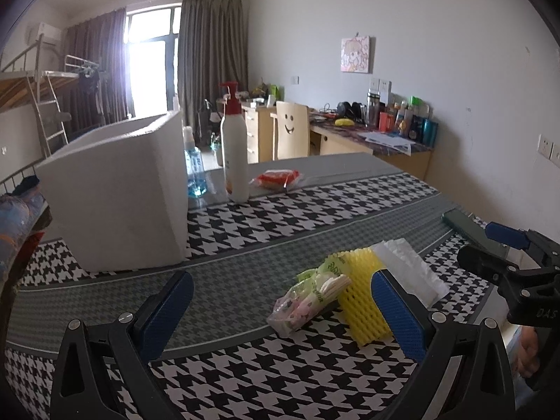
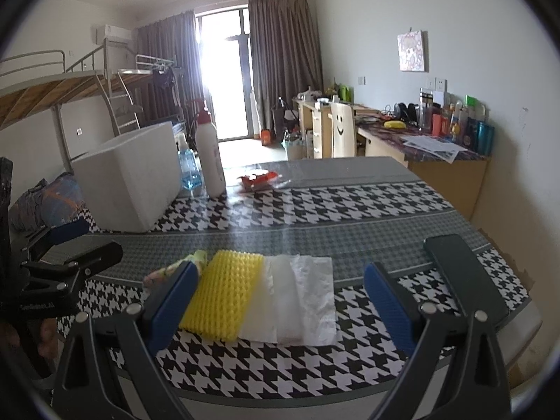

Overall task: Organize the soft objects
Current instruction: 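Reach the left tool toward the plastic-wrapped item beside the yellow net, then close the left tool on the green-labelled plastic tissue pack and lift it, then grasp the white rolled item with the right tool while the left tool holds the pack, then carry the tissue pack and white item in both tools over the foam box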

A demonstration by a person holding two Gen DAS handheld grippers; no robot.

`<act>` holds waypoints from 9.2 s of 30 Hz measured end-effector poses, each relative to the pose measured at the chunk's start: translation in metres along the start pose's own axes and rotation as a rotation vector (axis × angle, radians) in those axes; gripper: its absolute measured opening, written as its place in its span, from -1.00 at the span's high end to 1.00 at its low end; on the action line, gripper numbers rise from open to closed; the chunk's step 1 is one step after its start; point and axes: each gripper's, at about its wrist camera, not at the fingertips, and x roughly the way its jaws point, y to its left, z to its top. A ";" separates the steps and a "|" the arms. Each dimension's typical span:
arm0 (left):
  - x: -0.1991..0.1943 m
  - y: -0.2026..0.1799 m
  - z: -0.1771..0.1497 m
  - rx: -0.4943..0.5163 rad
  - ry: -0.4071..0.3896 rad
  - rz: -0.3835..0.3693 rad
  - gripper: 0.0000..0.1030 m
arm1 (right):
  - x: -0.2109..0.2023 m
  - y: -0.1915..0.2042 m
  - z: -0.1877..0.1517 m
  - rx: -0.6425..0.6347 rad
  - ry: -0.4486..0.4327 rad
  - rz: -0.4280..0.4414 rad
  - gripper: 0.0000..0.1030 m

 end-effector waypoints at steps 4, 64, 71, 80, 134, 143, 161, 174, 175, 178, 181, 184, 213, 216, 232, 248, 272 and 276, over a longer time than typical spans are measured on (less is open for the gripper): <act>0.010 -0.001 -0.004 0.008 0.036 -0.013 -0.98 | 0.007 -0.002 -0.004 -0.001 0.028 -0.003 -0.89; 0.066 -0.017 -0.017 0.069 0.261 -0.055 0.47 | 0.066 -0.001 -0.028 0.010 0.236 0.044 0.20; 0.055 -0.016 -0.015 0.061 0.236 -0.073 0.47 | 0.072 0.001 -0.031 0.003 0.265 0.008 0.48; 0.049 -0.017 -0.015 0.063 0.218 -0.071 0.47 | 0.072 0.002 -0.031 -0.024 0.274 -0.013 0.51; 0.034 -0.015 -0.017 0.053 0.195 -0.091 0.47 | 0.075 0.009 -0.018 -0.069 0.264 0.018 0.71; 0.025 -0.010 -0.015 0.048 0.168 -0.076 0.47 | 0.060 0.011 -0.007 -0.055 0.217 0.028 0.72; -0.001 0.007 -0.006 0.021 0.104 -0.043 0.47 | 0.040 0.028 0.009 -0.077 0.147 0.048 0.72; -0.020 0.017 0.006 0.028 0.052 -0.003 0.47 | 0.032 0.046 0.021 -0.108 0.104 0.085 0.72; -0.021 0.017 0.007 0.028 0.049 -0.003 0.47 | 0.032 0.047 0.022 -0.115 0.099 0.087 0.72; -0.024 0.019 0.011 0.030 0.037 0.004 0.47 | 0.030 0.050 0.026 -0.120 0.087 0.091 0.72; -0.027 0.021 0.013 0.030 0.027 0.012 0.47 | 0.029 0.052 0.031 -0.124 0.076 0.098 0.72; -0.030 0.024 0.015 0.024 0.019 0.018 0.47 | 0.028 0.054 0.035 -0.124 0.070 0.103 0.72; -0.046 0.045 0.053 0.021 -0.069 0.072 0.47 | 0.024 0.078 0.073 -0.187 -0.029 0.161 0.72; -0.046 0.047 0.057 0.026 -0.079 0.076 0.47 | 0.025 0.081 0.078 -0.183 -0.040 0.166 0.71; -0.044 0.067 0.081 -0.006 -0.115 0.081 0.47 | 0.035 0.095 0.107 -0.188 -0.069 0.188 0.71; -0.044 0.085 0.105 -0.035 -0.152 0.122 0.47 | 0.044 0.109 0.130 -0.188 -0.089 0.202 0.71; -0.028 0.119 0.129 -0.080 -0.145 0.226 0.47 | 0.060 0.137 0.164 -0.241 -0.126 0.242 0.72; -0.025 0.127 0.133 -0.099 -0.143 0.245 0.47 | 0.065 0.140 0.168 -0.225 -0.125 0.235 0.71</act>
